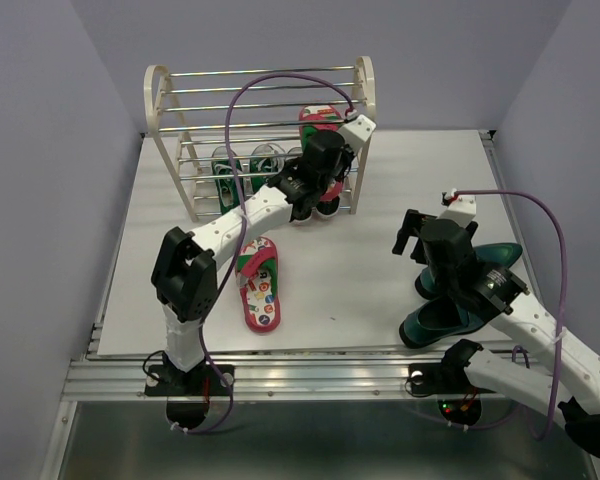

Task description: Place and organize the shoes onto the shoe shelf

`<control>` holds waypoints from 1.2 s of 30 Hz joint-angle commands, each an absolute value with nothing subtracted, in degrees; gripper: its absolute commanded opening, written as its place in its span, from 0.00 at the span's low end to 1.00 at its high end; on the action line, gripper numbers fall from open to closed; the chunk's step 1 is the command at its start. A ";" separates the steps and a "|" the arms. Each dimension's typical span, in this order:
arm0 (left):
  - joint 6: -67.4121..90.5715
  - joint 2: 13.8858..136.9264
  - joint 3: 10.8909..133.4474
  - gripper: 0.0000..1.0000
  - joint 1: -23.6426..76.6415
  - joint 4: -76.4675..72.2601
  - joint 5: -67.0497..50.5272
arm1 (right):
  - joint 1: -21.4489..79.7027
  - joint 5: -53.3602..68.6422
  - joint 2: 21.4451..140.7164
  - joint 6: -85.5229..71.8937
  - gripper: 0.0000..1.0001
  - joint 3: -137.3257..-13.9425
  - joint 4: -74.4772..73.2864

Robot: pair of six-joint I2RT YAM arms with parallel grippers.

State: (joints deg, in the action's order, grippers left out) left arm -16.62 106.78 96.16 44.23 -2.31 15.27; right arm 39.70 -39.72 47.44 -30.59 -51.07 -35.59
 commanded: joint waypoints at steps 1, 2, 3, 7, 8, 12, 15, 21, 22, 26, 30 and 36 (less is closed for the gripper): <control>-21.36 104.68 101.43 0.00 43.60 -13.00 16.08 | 39.29 -42.10 47.20 -29.09 1.00 -53.61 -35.07; -21.53 105.03 101.69 0.00 43.51 -13.44 16.08 | 39.29 -42.01 47.37 -28.92 1.00 -53.61 -34.98; -21.71 105.20 101.95 0.00 43.24 -13.71 16.17 | 39.29 -41.84 47.37 -28.92 1.00 -53.61 -35.07; -22.93 105.56 100.91 0.00 42.89 -17.66 17.49 | 39.29 -41.75 47.11 -29.27 1.00 -53.61 -34.98; -23.29 105.64 100.72 0.00 42.89 -18.45 17.40 | 39.29 -41.66 47.02 -29.09 1.00 -53.61 -34.98; -24.52 106.17 100.02 0.00 42.80 -21.09 16.09 | 39.29 -41.49 47.11 -28.48 1.00 -53.53 -34.98; -24.52 107.22 100.46 0.00 42.10 -22.59 14.59 | 39.29 -41.31 46.58 -28.74 1.00 -53.44 -35.07; -24.52 109.51 101.34 0.03 41.84 -24.69 14.76 | 39.29 -41.66 45.53 -28.92 1.00 -53.17 -34.98; -24.26 109.86 101.25 0.05 41.84 -26.26 15.64 | 39.29 -41.57 45.27 -28.92 1.00 -53.09 -34.98; -25.30 112.14 101.42 0.06 41.75 -27.77 16.35 | 39.29 -41.13 44.39 -29.44 1.00 -52.56 -34.98; -25.14 113.11 101.25 0.13 41.75 -28.39 16.52 | 39.29 -41.04 43.42 -29.88 1.00 -51.94 -34.98; -23.56 111.80 100.37 0.82 41.75 -28.30 16.79 | 39.29 -40.69 42.89 -29.97 1.00 -52.21 -34.98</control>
